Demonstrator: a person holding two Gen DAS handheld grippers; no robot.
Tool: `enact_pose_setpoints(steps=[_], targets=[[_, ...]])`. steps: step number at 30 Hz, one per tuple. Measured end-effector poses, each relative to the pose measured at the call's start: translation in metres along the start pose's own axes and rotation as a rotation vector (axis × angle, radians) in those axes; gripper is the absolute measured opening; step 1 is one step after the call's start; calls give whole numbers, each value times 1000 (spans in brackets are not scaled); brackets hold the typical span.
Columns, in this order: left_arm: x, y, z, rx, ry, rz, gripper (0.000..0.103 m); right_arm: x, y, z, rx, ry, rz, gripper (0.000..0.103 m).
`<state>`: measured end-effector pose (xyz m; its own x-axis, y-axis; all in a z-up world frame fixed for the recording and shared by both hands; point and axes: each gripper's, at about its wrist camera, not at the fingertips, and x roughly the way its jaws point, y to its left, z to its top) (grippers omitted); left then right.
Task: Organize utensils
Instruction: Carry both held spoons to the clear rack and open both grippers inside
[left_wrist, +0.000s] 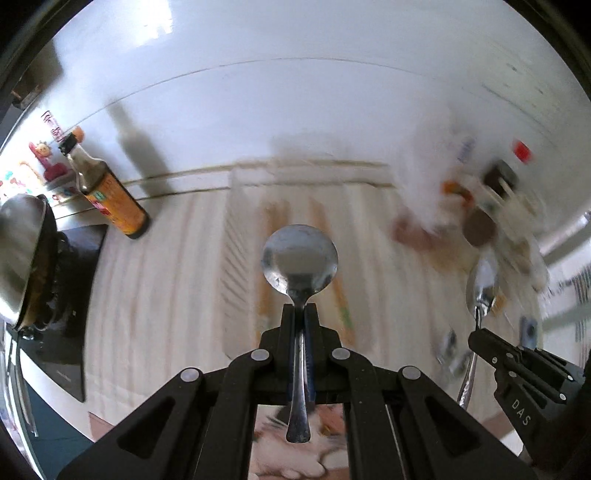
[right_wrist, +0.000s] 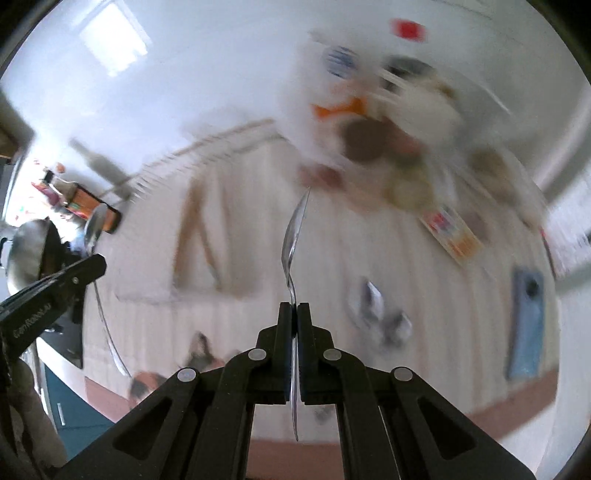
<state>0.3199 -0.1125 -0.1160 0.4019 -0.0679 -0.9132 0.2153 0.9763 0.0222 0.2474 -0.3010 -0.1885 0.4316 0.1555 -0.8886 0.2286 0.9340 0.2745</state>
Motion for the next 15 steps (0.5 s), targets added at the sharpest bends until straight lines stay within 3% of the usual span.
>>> enact_pose_setpoints(steps=[7,15], targets=[[48,34,50,-77,107,11,2,49,64,69,-87,37,64,2],[89,46,62,-108,206,-19,4,104,94,97,-111,112,36,3]])
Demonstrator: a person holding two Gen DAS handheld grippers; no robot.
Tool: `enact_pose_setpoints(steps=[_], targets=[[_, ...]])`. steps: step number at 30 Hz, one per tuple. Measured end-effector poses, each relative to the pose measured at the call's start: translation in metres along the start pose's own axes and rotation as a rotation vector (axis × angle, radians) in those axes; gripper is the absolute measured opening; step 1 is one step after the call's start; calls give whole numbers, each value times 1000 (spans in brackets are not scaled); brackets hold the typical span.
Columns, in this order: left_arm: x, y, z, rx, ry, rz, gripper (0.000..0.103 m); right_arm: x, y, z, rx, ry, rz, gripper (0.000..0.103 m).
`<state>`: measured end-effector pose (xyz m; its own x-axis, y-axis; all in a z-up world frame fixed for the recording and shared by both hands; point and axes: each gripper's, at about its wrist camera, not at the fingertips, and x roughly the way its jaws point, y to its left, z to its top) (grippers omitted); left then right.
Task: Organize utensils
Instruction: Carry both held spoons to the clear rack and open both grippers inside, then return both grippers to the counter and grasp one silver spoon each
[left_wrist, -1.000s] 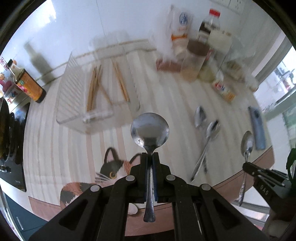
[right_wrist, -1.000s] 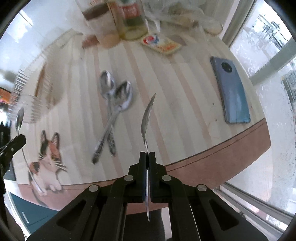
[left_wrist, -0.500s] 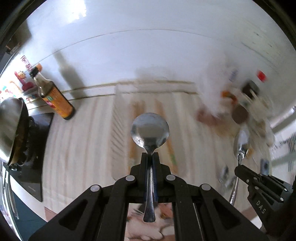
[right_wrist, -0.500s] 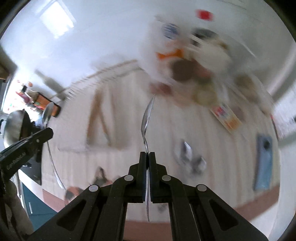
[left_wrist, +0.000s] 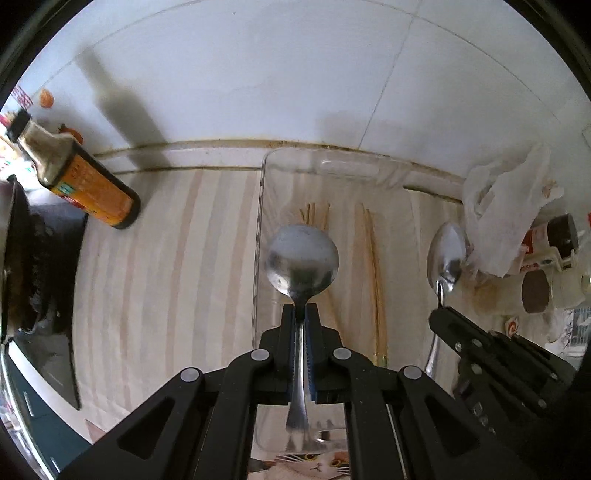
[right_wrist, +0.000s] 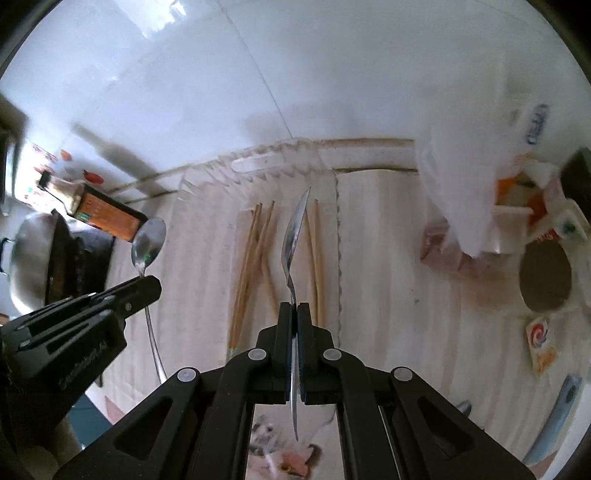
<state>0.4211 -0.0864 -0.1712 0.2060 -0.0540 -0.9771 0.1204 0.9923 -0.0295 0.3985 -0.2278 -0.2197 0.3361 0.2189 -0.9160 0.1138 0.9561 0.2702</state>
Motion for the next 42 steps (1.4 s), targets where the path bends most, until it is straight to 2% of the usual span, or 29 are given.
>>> enact_pose_setpoints(steps=[3,5,9,11,15,16,18,20,21,22,25,27,31,35,40,42], targets=[[-1,4,-2,-6,-5,1,6,15,-6,2,10,46,11,3],[-3,6,-2,-15,-10,6,7,17,-13,1,21,47,17,4],[-10,13,-8,-17,-49,81,8,13,-24,-6,40,37,16,4],[-16,16,-13,-15,-80,117,13,5,-30,-10,50,22,16,4],[-36,17,-29,-4,-167,188,61,-20,-45,-23,78,-30,12,4],[-42,15,-35,0,-196,194,67,-28,-50,-28,88,-42,10,3],[-53,12,-45,15,-244,196,69,-42,-63,-38,124,-58,23,3],[-60,6,-55,28,-278,197,75,-55,-77,-51,157,-73,18,3],[-63,3,-60,35,-297,189,90,-60,-84,-58,170,-80,16,3],[-65,0,-65,43,-309,182,100,-67,-95,-69,190,-88,5,3],[-67,-12,-78,71,-325,147,100,-78,-121,-96,241,-108,-28,5],[-67,-20,-87,89,-341,137,100,-81,-142,-119,289,-98,-59,14],[-59,-37,-106,126,-346,142,100,-72,-177,-162,371,-44,-87,23],[-43,-55,-126,177,-308,172,101,-43,-197,-194,427,31,-91,23],[-22,-70,-152,215,-302,294,101,-11,-203,-216,478,83,-79,23],[-12,-68,-158,204,-272,304,101,2,-200,-220,479,95,-74,23]])
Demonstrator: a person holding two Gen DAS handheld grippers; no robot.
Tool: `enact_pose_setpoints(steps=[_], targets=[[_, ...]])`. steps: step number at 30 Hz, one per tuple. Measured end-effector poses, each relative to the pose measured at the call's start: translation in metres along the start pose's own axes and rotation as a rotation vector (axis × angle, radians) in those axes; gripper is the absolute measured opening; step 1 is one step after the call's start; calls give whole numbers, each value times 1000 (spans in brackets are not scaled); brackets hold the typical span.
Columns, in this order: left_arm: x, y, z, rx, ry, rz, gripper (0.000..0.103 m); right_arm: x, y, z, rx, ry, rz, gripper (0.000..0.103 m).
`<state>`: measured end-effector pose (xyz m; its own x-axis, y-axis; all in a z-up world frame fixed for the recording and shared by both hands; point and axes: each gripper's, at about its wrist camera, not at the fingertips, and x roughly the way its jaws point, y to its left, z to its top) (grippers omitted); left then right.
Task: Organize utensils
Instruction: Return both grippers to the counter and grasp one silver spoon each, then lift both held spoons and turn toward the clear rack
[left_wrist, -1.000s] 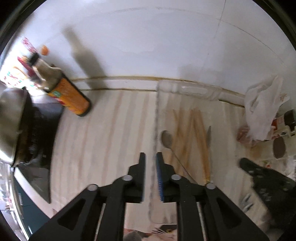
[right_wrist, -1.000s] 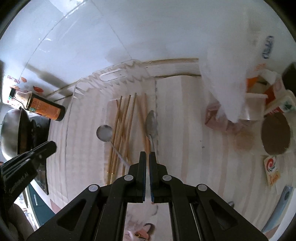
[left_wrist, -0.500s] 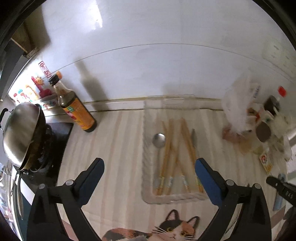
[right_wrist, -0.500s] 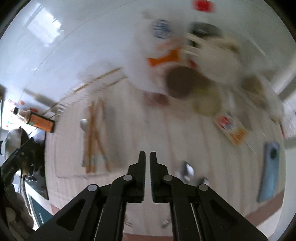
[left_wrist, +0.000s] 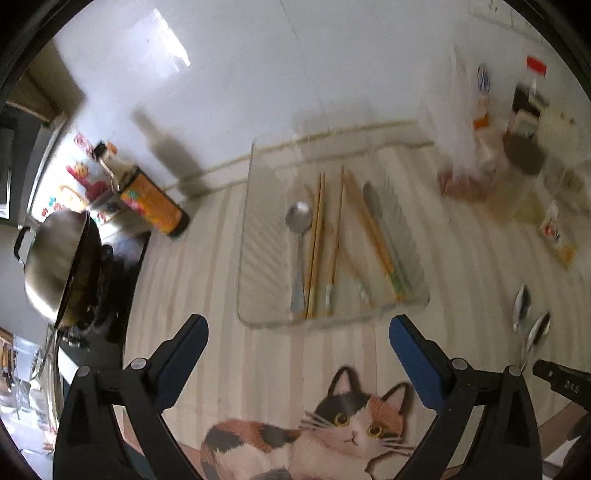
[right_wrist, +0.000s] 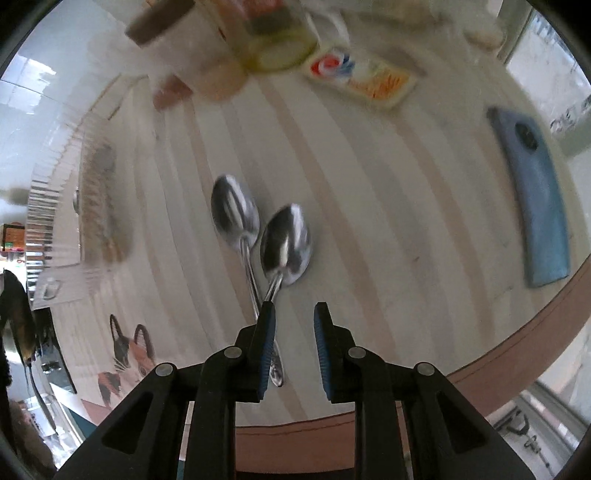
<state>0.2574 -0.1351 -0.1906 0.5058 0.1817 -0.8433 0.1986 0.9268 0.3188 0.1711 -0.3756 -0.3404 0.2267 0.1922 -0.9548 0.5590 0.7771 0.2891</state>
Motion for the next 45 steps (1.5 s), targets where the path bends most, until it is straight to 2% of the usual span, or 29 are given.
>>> enact_pose_setpoints(steps=[3,5,8,14,16,18,21,24,25,28,29,32,33,34,36,40,45], targets=[[7,-1,-7,1,27,9,101,16,8,-1,-4,17,-2,24],[8,-1,-10,1,33,15,101,15,14,-2,-24,-19,-32,24],[6,-3,-11,-1,34,15,100,15,18,-1,-33,-45,-77,7],[0,-23,-15,21,42,-31,100,10,-1,-3,-40,-40,-110,5],[0,-40,-17,40,69,-91,100,4,-18,-3,-31,-46,-129,5],[4,-63,-20,69,123,-211,100,-1,-36,-3,-14,-50,-151,6],[16,-111,-25,139,197,-340,100,-9,-62,-1,12,-51,-167,6],[34,-152,-29,183,288,-410,99,-14,-80,1,35,-48,-164,6],[42,-165,-31,187,327,-444,89,-15,-85,2,44,-48,-166,6],[60,-192,-33,186,405,-476,65,-18,-95,1,55,-59,-169,6],[61,-198,-31,189,393,-454,65,-19,-97,1,63,-60,-164,6],[57,-213,-23,230,347,-399,54,-22,-102,2,79,-63,-155,6],[56,-214,-20,234,339,-394,45,-23,-103,4,78,-63,-157,6],[54,-216,-17,233,327,-395,29,-25,-102,8,78,-63,-159,6],[51,-218,-11,246,314,-389,4,-26,-102,8,74,-62,-164,6],[48,-219,-9,269,297,-366,4,-17,-89,6,69,-54,-178,6],[47,-196,-20,256,290,-328,4,-13,-72,4,7,-56,-237,7]])
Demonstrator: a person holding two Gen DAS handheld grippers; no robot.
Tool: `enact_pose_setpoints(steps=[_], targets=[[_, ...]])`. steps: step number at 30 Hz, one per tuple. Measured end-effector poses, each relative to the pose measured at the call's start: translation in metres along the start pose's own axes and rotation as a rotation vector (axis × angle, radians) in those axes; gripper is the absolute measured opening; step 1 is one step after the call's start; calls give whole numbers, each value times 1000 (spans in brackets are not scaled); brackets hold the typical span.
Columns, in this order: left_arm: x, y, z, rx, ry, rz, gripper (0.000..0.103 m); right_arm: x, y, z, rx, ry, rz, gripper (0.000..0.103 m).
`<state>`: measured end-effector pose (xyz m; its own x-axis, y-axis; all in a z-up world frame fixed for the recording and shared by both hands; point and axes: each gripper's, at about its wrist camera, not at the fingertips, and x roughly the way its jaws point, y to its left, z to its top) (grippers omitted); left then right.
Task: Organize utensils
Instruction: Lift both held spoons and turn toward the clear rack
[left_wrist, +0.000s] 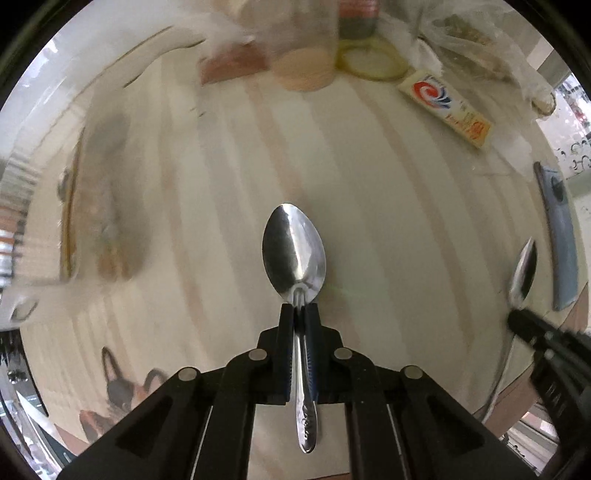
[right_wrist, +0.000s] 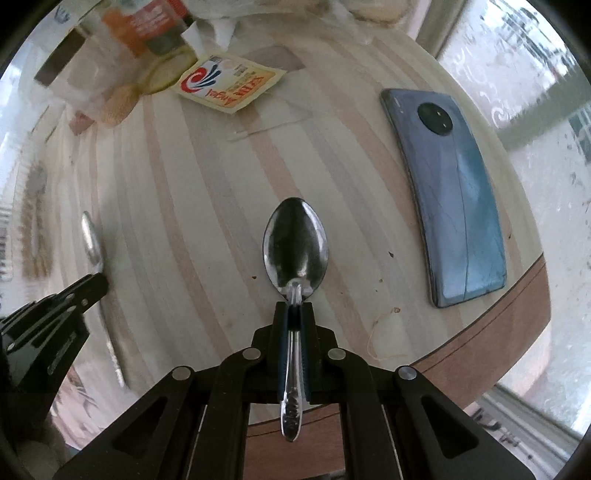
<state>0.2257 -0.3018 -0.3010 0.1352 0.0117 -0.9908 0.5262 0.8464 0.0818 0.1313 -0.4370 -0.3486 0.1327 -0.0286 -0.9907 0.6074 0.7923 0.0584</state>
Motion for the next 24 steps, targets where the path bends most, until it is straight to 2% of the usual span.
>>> enact_pose_setpoints(steps=[6,12,17,20,24], targets=[[-5,47,-38,-79,24,35,4,1,38,-13,-96,27,47,6],[-8,111,-78,-209,65,55,4,3,118,-39,-254,72,115,6],[-12,146,-90,-272,68,55,4,4,171,-55,-381,88,92,6],[-20,164,-92,-296,63,23,4,3,182,-56,-409,91,56,7],[-28,187,-100,-282,59,18,4,4,182,-52,-406,105,62,6]])
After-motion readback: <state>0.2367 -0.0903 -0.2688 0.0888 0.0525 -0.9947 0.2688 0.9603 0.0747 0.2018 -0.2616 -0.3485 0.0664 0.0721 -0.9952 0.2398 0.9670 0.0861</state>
